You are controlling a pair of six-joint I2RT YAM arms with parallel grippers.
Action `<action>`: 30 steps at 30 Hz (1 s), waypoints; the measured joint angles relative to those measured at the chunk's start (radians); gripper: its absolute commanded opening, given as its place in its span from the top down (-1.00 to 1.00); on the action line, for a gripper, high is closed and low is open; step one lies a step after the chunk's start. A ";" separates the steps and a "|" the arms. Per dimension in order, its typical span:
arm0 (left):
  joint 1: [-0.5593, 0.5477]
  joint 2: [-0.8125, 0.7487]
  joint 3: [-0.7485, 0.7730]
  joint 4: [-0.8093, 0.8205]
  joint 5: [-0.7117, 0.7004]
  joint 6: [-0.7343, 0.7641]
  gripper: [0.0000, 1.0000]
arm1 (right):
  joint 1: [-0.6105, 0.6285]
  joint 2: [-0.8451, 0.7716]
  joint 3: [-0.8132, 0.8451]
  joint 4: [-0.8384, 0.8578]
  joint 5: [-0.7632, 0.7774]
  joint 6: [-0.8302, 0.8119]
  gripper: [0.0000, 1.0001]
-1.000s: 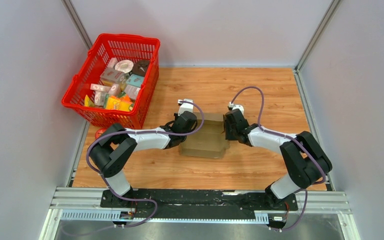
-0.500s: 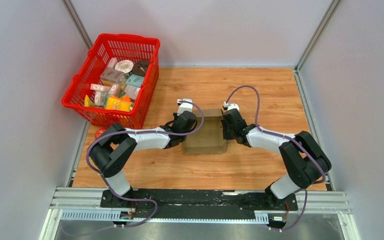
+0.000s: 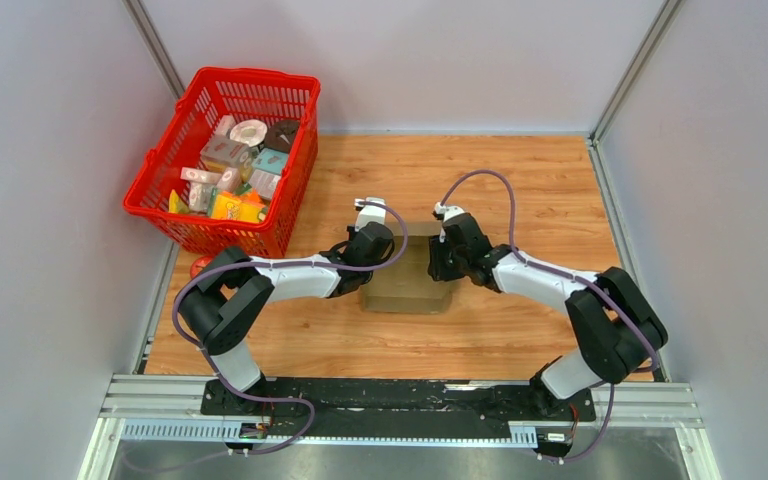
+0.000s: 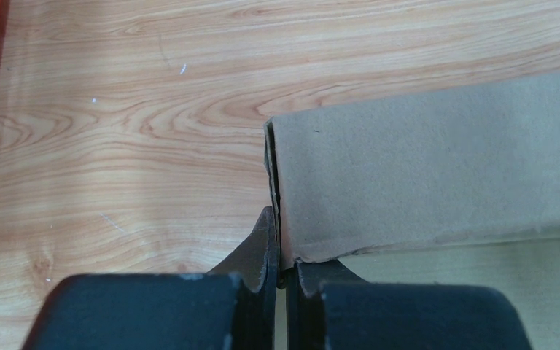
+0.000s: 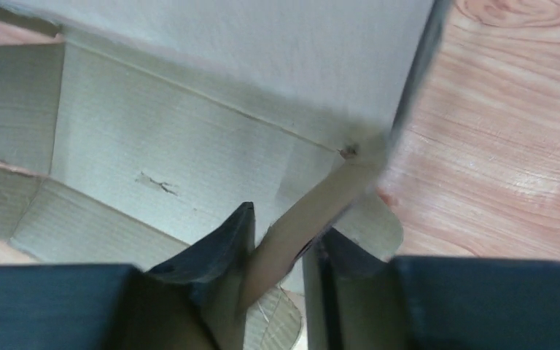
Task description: Fold the paper box
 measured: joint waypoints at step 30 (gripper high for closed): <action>-0.002 0.000 0.000 -0.003 0.025 0.001 1.00 | -0.084 -0.205 -0.169 0.230 0.067 -0.276 -0.15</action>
